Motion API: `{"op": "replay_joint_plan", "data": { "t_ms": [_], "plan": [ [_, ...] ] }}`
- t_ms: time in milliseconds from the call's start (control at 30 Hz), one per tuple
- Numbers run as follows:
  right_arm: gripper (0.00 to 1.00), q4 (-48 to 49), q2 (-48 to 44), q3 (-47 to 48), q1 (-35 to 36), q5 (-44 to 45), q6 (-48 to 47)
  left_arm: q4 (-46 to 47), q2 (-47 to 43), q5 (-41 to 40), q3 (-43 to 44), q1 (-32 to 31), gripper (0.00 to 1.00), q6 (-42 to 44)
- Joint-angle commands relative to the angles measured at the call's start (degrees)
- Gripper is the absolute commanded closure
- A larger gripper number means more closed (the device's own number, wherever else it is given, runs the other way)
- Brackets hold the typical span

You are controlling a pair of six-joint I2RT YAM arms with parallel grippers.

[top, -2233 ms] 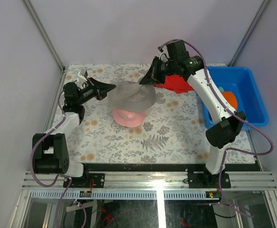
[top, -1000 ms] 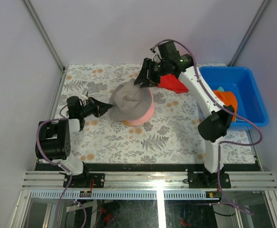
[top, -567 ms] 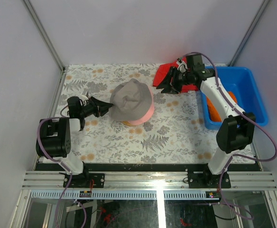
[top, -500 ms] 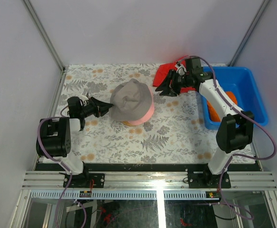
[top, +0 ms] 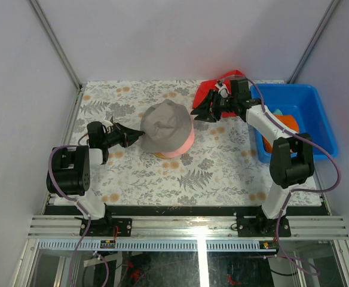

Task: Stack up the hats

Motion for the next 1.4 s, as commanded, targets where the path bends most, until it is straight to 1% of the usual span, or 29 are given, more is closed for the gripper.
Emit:
{"op": "replay_joint_plan", "data": {
  "t_ms": [0, 200, 367, 767, 933, 1033, 1067, 1167, 1233, 1267, 1367],
  "plan": [
    [0.52, 2.0, 3.0, 1.5, 0.0, -1.6, -0.9, 3.9, 1.0, -1.3, 1.7, -1.1, 0.92, -1.1],
    [0.51, 2.0, 5.0, 1.2, 0.0, -1.7, -1.8, 3.6, 0.9, -1.5, 2.3, -1.5, 0.92, -1.2],
    [0.51, 4.7, 5.4, 0.0, 0.1, -2.8, 0.0, 3.1, 1.1, -1.7, 2.5, -1.7, 0.92, -0.9],
    [0.51, 6.6, 5.9, -1.6, 1.5, -3.5, 1.4, 2.4, 1.8, -2.2, 2.9, -2.4, 0.92, -0.6],
    [0.51, 8.0, 6.9, -0.9, 2.4, -3.8, 2.8, 2.5, 2.1, -2.3, 2.9, -2.8, 0.92, -0.7],
    [0.55, 9.3, 7.1, -0.5, 2.9, -4.2, 4.0, 2.5, 2.1, -2.4, 2.7, -2.7, 0.92, -0.6],
    [0.58, 9.9, 7.1, -0.5, 3.0, -4.4, 4.5, 2.4, 2.1, -2.4, 2.8, -2.7, 0.92, -0.6],
    [0.78, 10.3, 7.4, -0.8, 3.1, -4.5, 5.2, 2.5, 2.2, -2.4, 2.8, -2.7, 0.93, -0.7],
    [0.88, 9.9, 7.4, -1.4, 3.0, -4.4, 4.7, 2.4, 2.5, -2.4, 2.8, -2.7, 0.92, -0.5],
    [0.90, 9.7, 7.4, -1.8, 3.0, -4.2, 4.4, 2.5, 2.7, -2.4, 2.7, -2.7, 0.93, -0.4],
    [0.93, 10.5, 8.1, -3.9, 2.5, -3.9, 4.4, 2.7, 3.6, -2.4, 2.4, -2.7, 0.93, 0.3]
  ]
}}
